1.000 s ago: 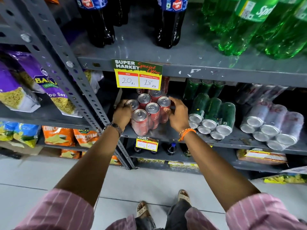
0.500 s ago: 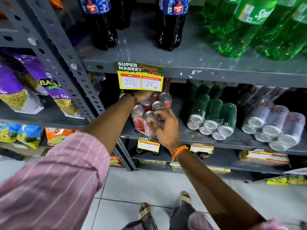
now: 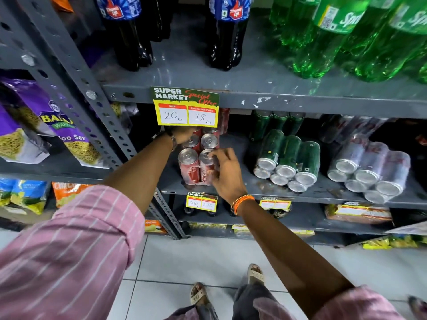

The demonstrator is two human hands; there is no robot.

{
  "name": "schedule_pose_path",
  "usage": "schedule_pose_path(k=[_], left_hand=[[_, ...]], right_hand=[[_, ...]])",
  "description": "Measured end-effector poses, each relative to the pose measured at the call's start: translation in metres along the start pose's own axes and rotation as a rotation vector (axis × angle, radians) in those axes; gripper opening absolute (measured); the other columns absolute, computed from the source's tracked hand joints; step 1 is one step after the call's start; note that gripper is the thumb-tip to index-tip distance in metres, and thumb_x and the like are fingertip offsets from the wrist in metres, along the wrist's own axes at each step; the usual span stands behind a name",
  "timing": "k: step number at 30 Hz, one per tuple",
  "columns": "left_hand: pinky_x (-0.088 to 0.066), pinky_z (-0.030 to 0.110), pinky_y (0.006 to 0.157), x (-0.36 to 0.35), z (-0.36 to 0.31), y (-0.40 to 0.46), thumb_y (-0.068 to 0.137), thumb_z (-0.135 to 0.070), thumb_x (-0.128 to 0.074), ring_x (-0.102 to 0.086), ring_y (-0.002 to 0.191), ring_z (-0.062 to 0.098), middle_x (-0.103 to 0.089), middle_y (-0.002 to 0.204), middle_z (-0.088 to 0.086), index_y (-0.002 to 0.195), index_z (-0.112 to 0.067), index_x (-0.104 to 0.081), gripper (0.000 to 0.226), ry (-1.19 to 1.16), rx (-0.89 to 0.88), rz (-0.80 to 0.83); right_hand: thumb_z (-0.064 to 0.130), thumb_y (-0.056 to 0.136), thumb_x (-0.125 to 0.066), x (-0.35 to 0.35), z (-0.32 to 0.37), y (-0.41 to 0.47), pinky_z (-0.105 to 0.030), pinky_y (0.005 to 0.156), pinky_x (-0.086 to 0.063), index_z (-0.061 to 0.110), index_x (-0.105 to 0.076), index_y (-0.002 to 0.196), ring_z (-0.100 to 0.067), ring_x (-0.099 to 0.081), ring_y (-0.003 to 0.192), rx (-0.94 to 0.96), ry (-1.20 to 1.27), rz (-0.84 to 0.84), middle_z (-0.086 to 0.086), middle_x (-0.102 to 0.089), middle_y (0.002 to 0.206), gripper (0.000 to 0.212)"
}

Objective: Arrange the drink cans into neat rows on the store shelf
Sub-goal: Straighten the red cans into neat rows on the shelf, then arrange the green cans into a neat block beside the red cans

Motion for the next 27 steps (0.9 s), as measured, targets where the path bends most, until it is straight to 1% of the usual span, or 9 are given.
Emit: schedule_pose_path(k=[2, 4, 6, 7, 10, 12, 15, 23, 27], left_hand=[[-0.038, 0.034, 0.096, 0.004, -0.002, -0.013, 0.102, -0.014, -0.039, -0.053, 0.120, 0.033, -0.057, 0.127, 0.019, 0.125, 0.009, -0.053, 0.035, -0.021, -0.022, -0.055], [-0.038, 0.030, 0.093, 0.007, 0.007, -0.024, 0.100, -0.006, -0.042, -0.054, 0.118, 0.032, -0.060, 0.125, 0.018, 0.121, 0.009, -0.056, 0.030, -0.091, 0.007, -0.177], [-0.041, 0.026, 0.093, 0.007, 0.022, -0.032, 0.092, -0.012, -0.048, -0.056, 0.116, 0.031, -0.063, 0.123, 0.016, 0.119, 0.004, -0.060, 0.034, -0.202, 0.024, -0.295], [-0.043, 0.030, 0.098, 0.007, 0.028, -0.038, 0.090, -0.017, -0.048, -0.055, 0.118, 0.033, -0.061, 0.126, 0.017, 0.122, 0.000, -0.060, 0.039, -0.219, 0.039, -0.323], [-0.043, 0.035, 0.099, -0.003, 0.042, -0.061, 0.097, -0.020, -0.044, -0.053, 0.113, 0.025, -0.053, 0.124, 0.012, 0.129, -0.012, -0.057, 0.036, -0.292, 0.112, -0.334], [-0.045, 0.033, 0.092, -0.013, 0.047, -0.081, 0.099, -0.019, -0.042, -0.055, 0.105, 0.021, -0.060, 0.119, 0.008, 0.122, -0.017, -0.062, 0.031, -0.389, 0.124, -0.355], [-0.047, 0.040, 0.103, -0.027, 0.056, -0.097, 0.098, -0.025, -0.040, -0.060, 0.111, 0.025, -0.067, 0.124, 0.007, 0.119, -0.026, -0.062, 0.030, -0.471, 0.142, -0.346], [-0.050, 0.042, 0.100, -0.022, 0.052, -0.097, 0.087, -0.033, -0.047, -0.064, 0.109, 0.026, -0.070, 0.116, 0.001, 0.114, -0.028, -0.062, 0.031, -0.552, 0.168, -0.368], [-0.051, 0.038, 0.099, -0.018, 0.022, -0.108, 0.079, -0.027, -0.052, -0.063, 0.115, 0.023, -0.068, 0.125, 0.003, 0.120, -0.020, -0.063, 0.043, -0.501, 0.007, -0.541]], right_hand=[[-0.010, 0.075, -0.056, 0.011, -0.005, 0.009, -0.038, 0.095, -0.055, 0.015, -0.061, 0.123, -0.031, -0.062, 0.097, -0.079, 0.020, -0.045, -0.009, -0.050, 0.118, 0.054], [-0.012, 0.077, -0.051, 0.014, -0.012, 0.019, -0.035, 0.097, -0.054, 0.016, -0.064, 0.123, -0.031, -0.065, 0.099, -0.114, 0.025, -0.070, -0.011, -0.055, 0.119, 0.055], [-0.011, 0.078, -0.050, 0.017, -0.019, 0.030, -0.033, 0.095, -0.054, 0.017, -0.068, 0.119, -0.029, -0.067, 0.098, -0.136, 0.045, -0.087, -0.013, -0.060, 0.116, 0.053], [-0.011, 0.078, -0.051, 0.019, -0.021, 0.036, -0.028, 0.093, -0.053, 0.016, -0.070, 0.117, -0.028, -0.067, 0.097, -0.139, 0.057, -0.097, -0.014, -0.064, 0.114, 0.051], [-0.013, 0.078, -0.052, 0.026, -0.032, 0.059, -0.006, 0.085, -0.046, 0.010, -0.074, 0.108, -0.020, -0.067, 0.094, -0.160, 0.150, -0.113, -0.014, -0.071, 0.110, 0.045], [-0.014, 0.078, -0.052, 0.028, -0.037, 0.073, -0.014, 0.090, -0.053, 0.012, -0.076, 0.107, -0.015, -0.070, 0.095, -0.177, 0.196, -0.098, -0.009, -0.076, 0.108, 0.046], [-0.013, 0.076, -0.054, 0.032, -0.035, 0.081, -0.027, 0.093, -0.057, 0.013, -0.077, 0.108, -0.015, -0.072, 0.095, -0.130, 0.197, -0.047, -0.008, -0.078, 0.106, 0.047], [-0.012, 0.074, -0.055, 0.041, -0.048, 0.088, -0.027, 0.094, -0.057, 0.009, -0.072, 0.118, -0.017, -0.071, 0.100, -0.167, 0.148, 0.088, -0.011, -0.077, 0.111, 0.052], [-0.013, 0.074, -0.051, 0.089, -0.061, 0.082, -0.018, 0.095, -0.048, 0.010, -0.068, 0.124, -0.015, -0.066, 0.105, -0.163, 0.067, -0.084, -0.011, -0.074, 0.115, 0.058]])
Point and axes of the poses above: each hand's wrist, its own y-axis towards the middle knuckle, its own x-axis out of the back of the hand, z = x × y, the point moved 3 cm from there along y, towards the middle knuckle
